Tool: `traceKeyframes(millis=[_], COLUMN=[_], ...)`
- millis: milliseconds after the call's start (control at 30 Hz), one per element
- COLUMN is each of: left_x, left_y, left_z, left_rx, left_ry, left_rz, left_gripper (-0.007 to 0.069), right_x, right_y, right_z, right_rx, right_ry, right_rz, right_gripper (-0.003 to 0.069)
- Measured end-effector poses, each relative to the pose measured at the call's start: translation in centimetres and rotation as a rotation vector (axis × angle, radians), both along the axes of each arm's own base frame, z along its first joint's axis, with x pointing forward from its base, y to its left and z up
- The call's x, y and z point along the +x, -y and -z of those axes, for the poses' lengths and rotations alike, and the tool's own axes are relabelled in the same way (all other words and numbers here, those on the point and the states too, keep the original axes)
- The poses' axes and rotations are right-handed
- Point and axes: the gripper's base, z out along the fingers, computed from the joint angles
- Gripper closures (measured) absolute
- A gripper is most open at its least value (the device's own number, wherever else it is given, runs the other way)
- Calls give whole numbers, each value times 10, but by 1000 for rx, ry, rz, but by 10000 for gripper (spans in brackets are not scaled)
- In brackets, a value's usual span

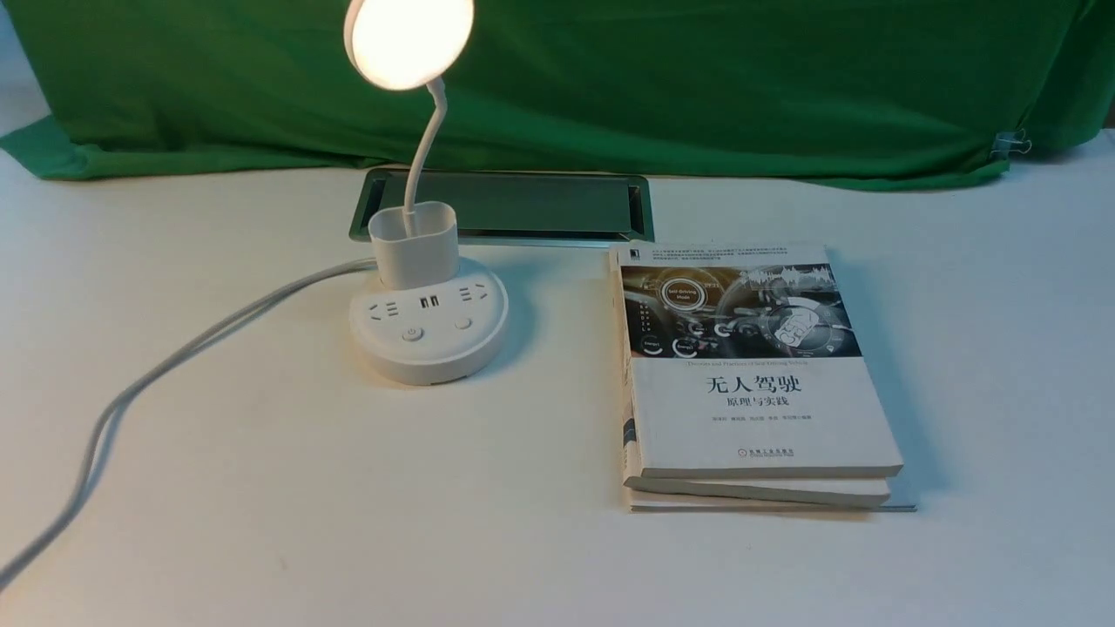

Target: Turn on the desk lamp on the white desktop with your hand.

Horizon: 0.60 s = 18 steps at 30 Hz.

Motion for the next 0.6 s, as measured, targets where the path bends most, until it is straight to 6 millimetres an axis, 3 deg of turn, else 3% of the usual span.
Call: traceKeyframes(millis=[100, 200, 233, 433, 533, 567, 600], left_x=[6, 9, 9, 10, 20, 20, 26], left_y=[-7, -13, -13, -14, -14, -14, -14], left_z=[31, 66, 68, 133, 165, 165, 185], left_rx=[-122, -283, -285, -503, -543, -549, -561], left_ry=[-80, -45, -36, 224, 186, 185, 125], left_rz=[-155, -300, -305, -403, -438, -438, -452], left_gripper=[623, 623, 623, 623, 623, 623, 621], right_x=[0, 0, 0, 0, 0, 0, 0], right_y=[0, 0, 0, 0, 0, 0, 0], right_z=[0, 0, 0, 0, 0, 0, 0], right_rx=[0, 0, 0, 0, 0, 0, 0], right_ry=[0, 0, 0, 0, 1, 1, -1], right_rz=[0, 0, 0, 0, 0, 0, 0], right_gripper=[421, 421, 421, 421, 421, 421, 421])
